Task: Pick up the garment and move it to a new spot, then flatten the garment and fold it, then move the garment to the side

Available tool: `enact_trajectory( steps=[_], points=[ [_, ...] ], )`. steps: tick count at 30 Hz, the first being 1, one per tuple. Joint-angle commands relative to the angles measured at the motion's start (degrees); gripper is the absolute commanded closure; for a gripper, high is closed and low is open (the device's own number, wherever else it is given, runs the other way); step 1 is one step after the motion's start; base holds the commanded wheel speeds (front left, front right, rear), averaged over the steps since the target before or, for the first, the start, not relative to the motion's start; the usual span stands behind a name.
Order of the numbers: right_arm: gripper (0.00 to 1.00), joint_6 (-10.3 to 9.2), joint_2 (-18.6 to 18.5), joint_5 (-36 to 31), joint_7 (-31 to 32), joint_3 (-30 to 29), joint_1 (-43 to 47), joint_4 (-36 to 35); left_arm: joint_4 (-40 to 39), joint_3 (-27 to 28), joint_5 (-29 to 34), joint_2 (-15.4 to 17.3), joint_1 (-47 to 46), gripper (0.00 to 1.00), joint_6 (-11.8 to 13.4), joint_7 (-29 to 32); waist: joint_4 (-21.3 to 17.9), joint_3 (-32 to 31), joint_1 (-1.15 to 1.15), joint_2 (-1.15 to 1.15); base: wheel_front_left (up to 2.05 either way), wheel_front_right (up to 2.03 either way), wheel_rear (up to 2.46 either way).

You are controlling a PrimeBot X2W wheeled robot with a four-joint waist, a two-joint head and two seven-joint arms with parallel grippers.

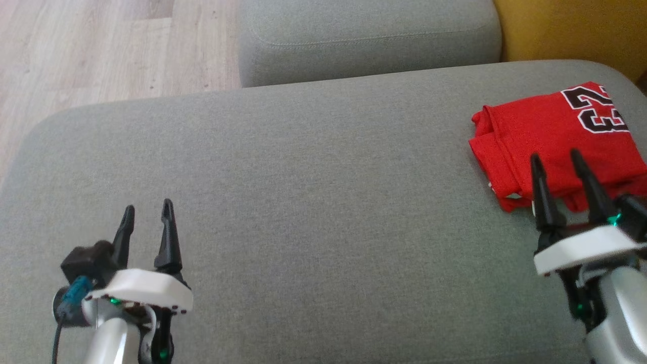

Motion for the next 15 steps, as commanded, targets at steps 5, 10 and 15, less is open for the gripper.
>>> enact_trajectory(
  steps=[5, 10, 15],
  points=[
    [0.0, -0.04, 2.0, -1.4, -2.9, -0.3, 2.2, -2.7, 0.2, 3.3, 1.3, 0.7, -1.0, 0.0, 0.3, -0.7, 0.4, 0.1, 0.01, 0.0, 0.0, 0.0, 0.0],
    [0.0, -0.04, 3.5, -2.4, -3.4, 0.3, 3.2, -3.0, -0.4, 4.4, 2.5, 0.0, -0.5, 0.0, -0.2, -0.7, 0.7, 0.2, 0.01, 0.0, 0.0, 0.0, 0.0],
    [0.0, -0.04, 3.8, -2.5, -3.5, 0.9, 3.0, -2.8, -0.8, 4.8, 3.7, -0.7, -0.3, 0.0, -0.9, -0.8, 1.1, 0.1, 0.01, 0.0, 0.0, 0.0, 0.0]
  ],
)
